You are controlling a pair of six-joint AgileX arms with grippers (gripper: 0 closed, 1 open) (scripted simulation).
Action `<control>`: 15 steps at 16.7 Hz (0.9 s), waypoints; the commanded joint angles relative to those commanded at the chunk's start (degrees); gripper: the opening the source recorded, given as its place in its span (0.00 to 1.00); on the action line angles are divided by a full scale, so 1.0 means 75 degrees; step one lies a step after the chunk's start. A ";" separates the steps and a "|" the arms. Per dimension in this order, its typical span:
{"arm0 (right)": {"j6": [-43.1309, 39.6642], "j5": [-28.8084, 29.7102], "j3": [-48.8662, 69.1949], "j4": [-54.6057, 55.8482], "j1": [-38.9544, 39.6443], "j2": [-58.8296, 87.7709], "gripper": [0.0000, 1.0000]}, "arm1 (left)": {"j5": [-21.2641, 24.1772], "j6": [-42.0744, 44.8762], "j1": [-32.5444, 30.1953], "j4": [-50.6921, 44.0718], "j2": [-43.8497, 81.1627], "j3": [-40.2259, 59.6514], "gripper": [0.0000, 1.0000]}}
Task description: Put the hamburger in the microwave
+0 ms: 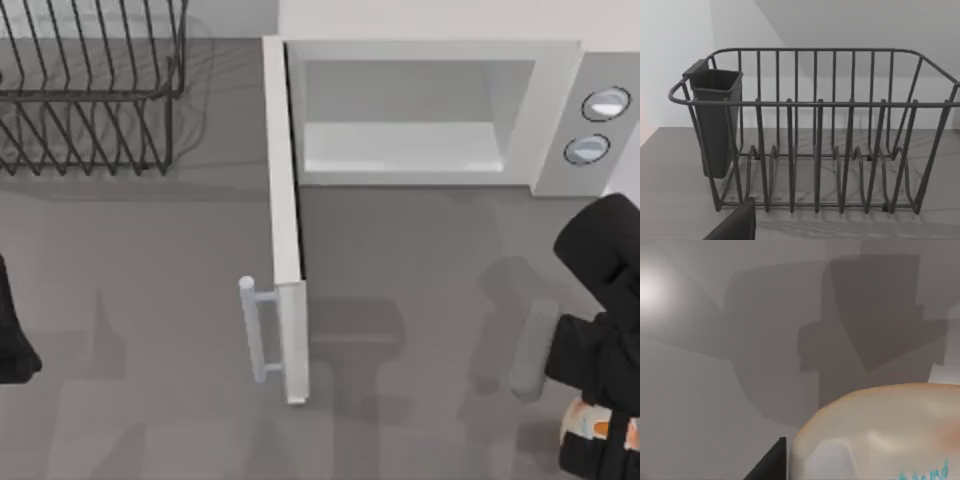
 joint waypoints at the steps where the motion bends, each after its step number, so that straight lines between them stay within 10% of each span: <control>1: -0.0001 -0.0001 0.0231 -0.0424 -0.0009 -0.0131 0.00 | 0.0000 0.0000 0.0000 0.0000 0.0000 0.0000 1.00; 15: 0.0249 0.0197 0.1503 -0.1719 0.0070 -0.0650 0.00 | 0.0000 0.0000 0.0000 0.0000 0.0000 0.0000 1.00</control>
